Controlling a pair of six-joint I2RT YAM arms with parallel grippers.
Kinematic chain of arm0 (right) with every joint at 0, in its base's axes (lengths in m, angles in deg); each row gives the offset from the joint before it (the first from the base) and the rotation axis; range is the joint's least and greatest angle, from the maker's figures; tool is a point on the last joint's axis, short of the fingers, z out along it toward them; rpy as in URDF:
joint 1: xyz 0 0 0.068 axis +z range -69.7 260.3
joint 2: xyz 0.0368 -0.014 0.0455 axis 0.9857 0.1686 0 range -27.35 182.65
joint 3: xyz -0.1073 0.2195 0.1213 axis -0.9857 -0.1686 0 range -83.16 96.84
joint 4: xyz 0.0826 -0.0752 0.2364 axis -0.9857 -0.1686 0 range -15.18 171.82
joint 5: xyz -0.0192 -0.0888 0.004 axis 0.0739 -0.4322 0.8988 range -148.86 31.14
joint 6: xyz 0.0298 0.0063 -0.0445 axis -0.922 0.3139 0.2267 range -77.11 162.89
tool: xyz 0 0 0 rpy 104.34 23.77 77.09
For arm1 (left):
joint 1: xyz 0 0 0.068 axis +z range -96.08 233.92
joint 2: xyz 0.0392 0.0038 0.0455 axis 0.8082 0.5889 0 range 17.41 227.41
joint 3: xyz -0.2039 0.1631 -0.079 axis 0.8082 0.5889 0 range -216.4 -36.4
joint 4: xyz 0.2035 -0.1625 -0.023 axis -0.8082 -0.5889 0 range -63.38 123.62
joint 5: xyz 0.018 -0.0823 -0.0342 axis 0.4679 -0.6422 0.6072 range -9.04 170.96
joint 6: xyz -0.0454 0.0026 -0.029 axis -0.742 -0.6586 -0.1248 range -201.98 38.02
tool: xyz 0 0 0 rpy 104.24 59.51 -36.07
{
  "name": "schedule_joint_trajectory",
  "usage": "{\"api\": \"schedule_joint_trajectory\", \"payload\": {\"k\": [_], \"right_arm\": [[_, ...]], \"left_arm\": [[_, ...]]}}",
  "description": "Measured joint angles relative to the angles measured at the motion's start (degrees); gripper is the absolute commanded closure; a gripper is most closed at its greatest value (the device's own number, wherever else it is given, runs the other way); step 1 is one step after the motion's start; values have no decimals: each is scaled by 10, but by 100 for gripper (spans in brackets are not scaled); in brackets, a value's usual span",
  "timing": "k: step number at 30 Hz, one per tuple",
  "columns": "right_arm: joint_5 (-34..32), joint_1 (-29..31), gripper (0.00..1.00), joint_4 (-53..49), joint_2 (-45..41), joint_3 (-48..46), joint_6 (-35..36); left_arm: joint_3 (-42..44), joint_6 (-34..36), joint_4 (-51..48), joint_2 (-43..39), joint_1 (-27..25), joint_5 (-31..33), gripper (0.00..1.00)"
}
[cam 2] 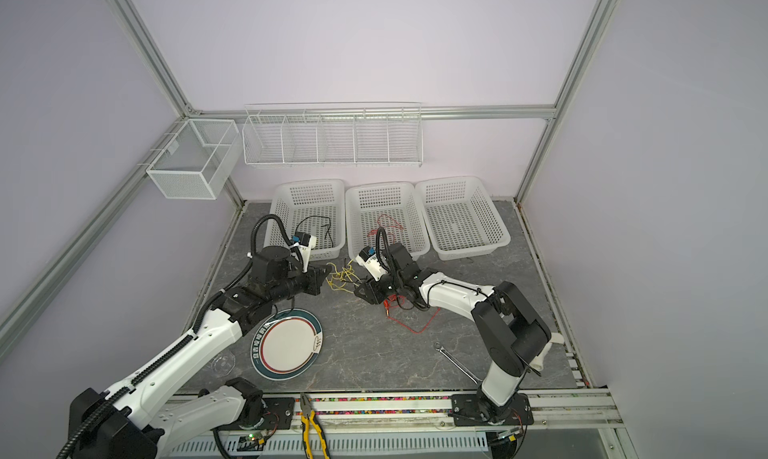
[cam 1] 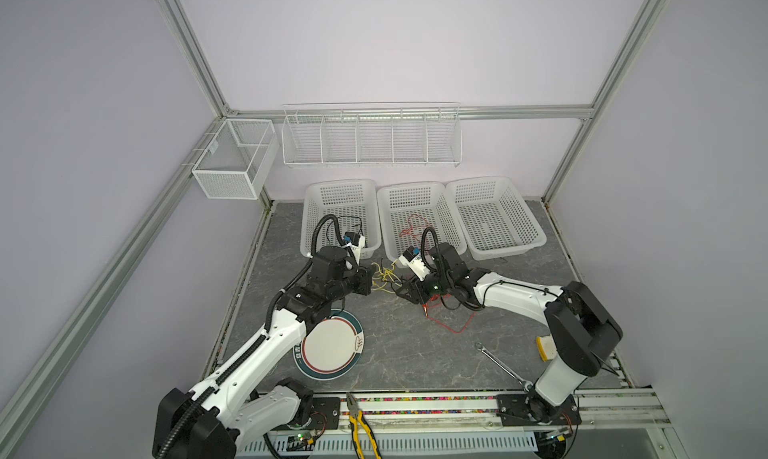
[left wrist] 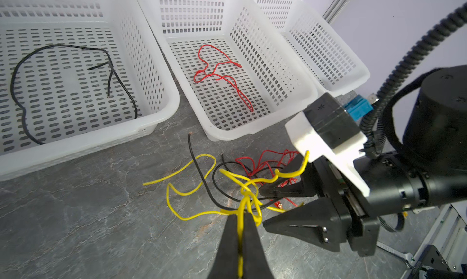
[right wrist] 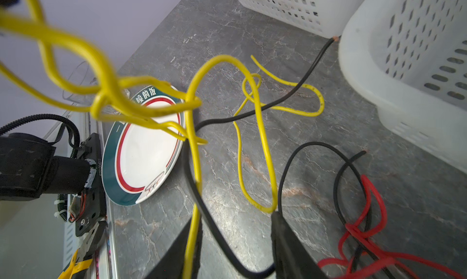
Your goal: Untangle the cables
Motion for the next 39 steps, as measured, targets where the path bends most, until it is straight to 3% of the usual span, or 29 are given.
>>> {"api": "schedule_joint_trajectory", "payload": {"k": [14, 31, 39], "right_arm": [[-62, 0, 92, 57, 14, -27, -14], [-148, -34, 93, 65, -48, -93, -22], [-73, -35, 93, 29, -120, -56, -4]], "left_arm": [[-3, -3, -21, -14, 0, 57, 100], [-21, -5, -133, -40, 1, 233, 100], [-13, -2, -143, -59, 3, 262, 100]]}}
